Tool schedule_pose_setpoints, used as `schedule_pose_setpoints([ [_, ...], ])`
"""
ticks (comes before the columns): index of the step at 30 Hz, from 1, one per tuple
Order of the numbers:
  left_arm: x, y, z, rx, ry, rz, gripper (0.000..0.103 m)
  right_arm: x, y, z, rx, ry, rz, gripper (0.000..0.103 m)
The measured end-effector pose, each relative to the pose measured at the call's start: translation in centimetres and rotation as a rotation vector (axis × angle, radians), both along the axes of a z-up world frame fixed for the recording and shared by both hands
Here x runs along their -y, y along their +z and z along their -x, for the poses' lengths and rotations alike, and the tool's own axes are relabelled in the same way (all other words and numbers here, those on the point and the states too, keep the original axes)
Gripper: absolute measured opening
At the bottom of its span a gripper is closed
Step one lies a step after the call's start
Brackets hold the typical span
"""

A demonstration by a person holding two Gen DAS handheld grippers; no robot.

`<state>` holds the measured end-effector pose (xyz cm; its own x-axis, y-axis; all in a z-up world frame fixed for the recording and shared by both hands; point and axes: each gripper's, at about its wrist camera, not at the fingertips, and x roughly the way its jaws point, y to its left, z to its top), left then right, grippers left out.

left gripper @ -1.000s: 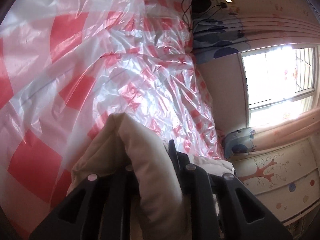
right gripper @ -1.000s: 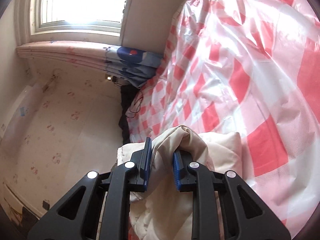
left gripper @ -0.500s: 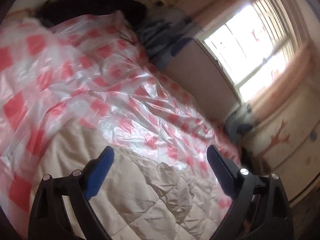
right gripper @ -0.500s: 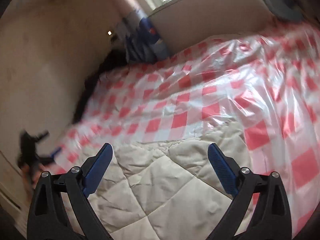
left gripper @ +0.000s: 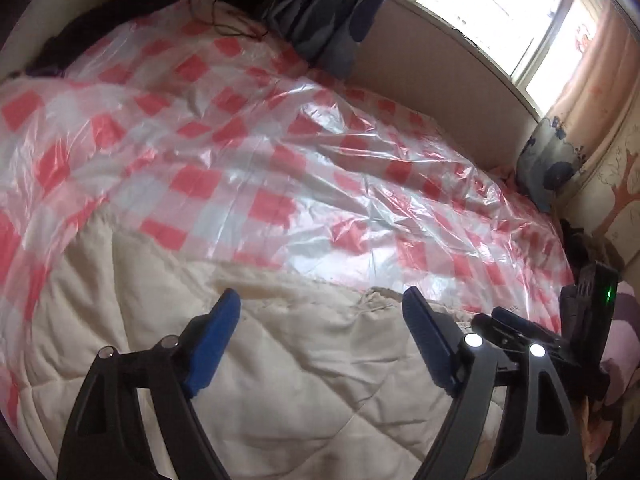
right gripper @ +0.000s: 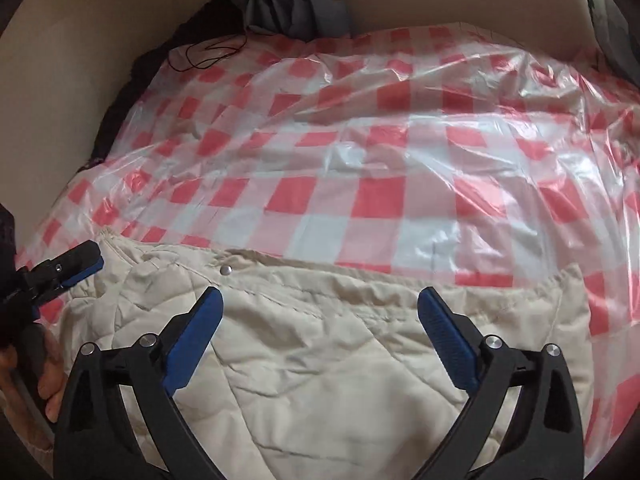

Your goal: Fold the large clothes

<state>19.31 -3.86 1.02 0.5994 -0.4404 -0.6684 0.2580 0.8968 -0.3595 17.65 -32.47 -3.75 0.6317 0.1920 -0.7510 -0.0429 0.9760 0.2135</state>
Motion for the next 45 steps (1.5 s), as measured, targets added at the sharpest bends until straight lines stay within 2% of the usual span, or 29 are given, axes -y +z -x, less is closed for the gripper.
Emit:
schedule_pose_setpoints([
  [1,0.6,-0.3,-0.6,-0.017,-0.005,-0.015,0.080,-0.9,-0.5,-1.0,-0.037,0.010,0.033,0.095],
  [3,1.2,-3.6,-2.3,-0.100,-0.004,-0.050,0.080,-2.0,-3.9,-3.7,-0.156,-0.006,0.147,0.096],
  [4,1.1,-5.8,-3.2,-0.160,0.004,-0.048,0.080,-1.4,-6.0,-4.7,-0.227,-0.003,0.108,0.096],
  [5,0.8,-7.2,-3.7,-0.186,0.015,-0.035,0.080,-0.6,-6.8,-5.0,-0.236,-0.027,0.040,0.096],
  [8,1.0,-6.7,-3.8,-0.199,0.003,-0.065,0.080,0.6,-6.0,-5.2,-0.258,-0.021,-0.006,0.095],
  [11,-1.2,-3.4,-2.1,-0.126,0.015,-0.020,0.080,3.6,-1.6,-2.2,-0.125,-0.088,-0.061,0.096],
  [13,-3.1,-2.4,-1.3,-0.077,0.047,-0.033,0.080,6.0,-0.3,-0.4,-0.070,-0.156,-0.012,0.096],
  [15,-5.0,-4.0,-1.7,-0.102,0.095,-0.041,0.080,9.0,-2.0,0.5,-0.088,-0.230,0.005,0.096],
  [17,-5.9,-6.9,-2.6,-0.162,0.094,0.006,0.080,11.8,-6.1,0.4,-0.152,-0.264,-0.110,0.096],
  [18,-5.4,-7.3,-2.7,-0.156,0.099,-0.016,0.080,12.6,-6.8,0.6,-0.138,-0.271,-0.163,0.096],
  [20,-4.0,-7.1,-2.8,-0.150,0.093,-0.111,0.080,12.2,-6.3,0.4,-0.147,-0.264,-0.108,0.095],
  [21,-4.1,-6.7,-2.7,-0.154,0.089,-0.112,0.080,11.9,-5.7,0.5,-0.150,-0.247,-0.091,0.095],
  [22,-4.7,-6.0,-2.3,-0.159,0.092,-0.077,0.080,11.7,-4.8,1.0,-0.136,-0.242,-0.091,0.095],
  [24,-6.5,-3.9,-0.5,-0.129,0.113,-0.002,0.080,11.1,-1.9,3.4,-0.053,-0.220,-0.099,0.095],
  [27,-8.5,-1.7,3.1,-0.037,0.126,-0.016,0.080,9.7,0.8,8.0,0.039,-0.190,-0.024,0.096],
  [29,-9.5,-3.0,4.1,-0.041,0.144,-0.047,0.080,9.6,-0.9,9.6,0.024,-0.200,-0.003,0.096],
  [31,-9.8,-5.7,3.9,-0.093,0.136,-0.047,0.081,9.7,-4.6,9.2,-0.049,-0.174,0.021,0.097],
  [32,-9.6,-6.1,4.0,-0.081,0.137,-0.061,0.081,10.1,-5.0,9.3,-0.031,-0.174,-0.011,0.097],
  [34,-9.4,-4.9,4.9,-0.067,0.151,-0.097,0.080,10.2,-3.4,9.9,-0.030,-0.207,-0.002,0.096],
  [35,-9.6,-3.8,5.8,-0.052,0.150,-0.084,0.080,9.9,-2.0,10.8,-0.014,-0.215,-0.010,0.096],
  [36,-9.9,-2.8,7.1,-0.026,0.149,-0.080,0.080,9.3,-0.7,12.1,0.014,-0.201,-0.027,0.096],
  [39,-11.4,-0.7,11.9,0.079,0.159,-0.133,0.081,6.6,2.1,17.4,0.109,-0.171,0.033,0.096],
  [40,-11.9,-1.0,12.9,0.076,0.165,-0.142,0.084,6.0,1.5,18.8,0.105,-0.173,0.045,0.096],
  [41,-12.2,-2.2,13.2,0.025,0.154,-0.159,0.084,5.6,-0.2,19.1,0.037,-0.174,0.065,0.096],
  [42,-12.3,-4.1,12.7,-0.064,0.128,-0.181,0.084,5.3,-2.9,18.4,-0.080,-0.144,0.082,0.096],
  [43,-12.4,-6.0,12.3,-0.141,0.085,-0.184,0.084,5.5,-4.5,18.4,-0.095,-0.121,0.050,0.097],
  [44,-12.7,-6.4,12.6,-0.147,0.073,-0.175,0.084,5.9,-4.4,18.6,-0.068,-0.124,0.022,0.097],
  [45,-13.4,-5.6,13.3,-0.143,0.101,-0.168,0.083,6.3,-3.5,18.8,-0.098,-0.150,0.003,0.096],
])
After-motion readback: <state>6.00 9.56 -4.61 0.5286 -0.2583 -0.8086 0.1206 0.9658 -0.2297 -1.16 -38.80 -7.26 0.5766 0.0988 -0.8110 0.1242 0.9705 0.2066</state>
